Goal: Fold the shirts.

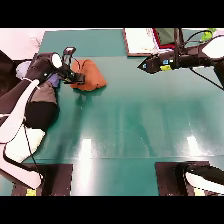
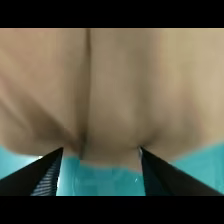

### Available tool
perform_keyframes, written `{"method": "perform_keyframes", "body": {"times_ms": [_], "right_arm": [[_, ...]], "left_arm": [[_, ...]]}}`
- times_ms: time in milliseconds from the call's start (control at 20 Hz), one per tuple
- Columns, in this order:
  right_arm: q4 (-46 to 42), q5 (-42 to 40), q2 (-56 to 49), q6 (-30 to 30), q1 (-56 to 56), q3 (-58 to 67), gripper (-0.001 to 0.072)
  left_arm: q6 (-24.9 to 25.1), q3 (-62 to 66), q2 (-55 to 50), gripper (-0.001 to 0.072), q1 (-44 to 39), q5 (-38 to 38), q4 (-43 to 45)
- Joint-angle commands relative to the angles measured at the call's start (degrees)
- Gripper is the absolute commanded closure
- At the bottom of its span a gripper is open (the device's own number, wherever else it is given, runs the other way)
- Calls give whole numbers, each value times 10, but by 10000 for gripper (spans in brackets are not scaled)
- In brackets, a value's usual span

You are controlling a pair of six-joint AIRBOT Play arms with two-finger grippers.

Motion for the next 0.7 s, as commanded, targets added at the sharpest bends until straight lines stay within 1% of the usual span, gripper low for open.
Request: {"method": "perform_keyframes", "body": {"times_ms": [0, 50, 100, 150, 200, 350, 450, 500, 550, 650], "right_arm": [[2, 0, 0, 0, 1, 0, 694], [2, 0, 0, 0, 1, 0, 694], [3, 0, 0, 0, 1, 0, 694], [3, 0, 0, 0, 1, 0, 694], [2, 2, 1, 0, 1, 0, 694], [2, 14, 5, 1, -4, 23, 694], [2, 41, 11, 13, -18, 73, 694], [2, 50, 16, 27, -28, 99, 694], [2, 54, 23, 42, -39, 125, 694], [0, 56, 37, 48, -64, 169, 694]], "left_arm": [[4, 10, -41, 139, 2, 26, -17], [4, 10, -41, 192, 2, 32, -20], [4, 10, -40, 377, 2, 37, -20], [4, 12, -38, 543, 2, 37, -20], [4, 18, -35, 680, 3, 30, -19], [12, 69, 1, 681, 3, -11, 1], [28, 111, 72, 681, 2, -22, 8], [46, 128, 113, 681, 1, -30, 7], [50, 141, 160, 681, -2, -39, 8], [57, 144, 248, 681, -19, -50, 8]]}}
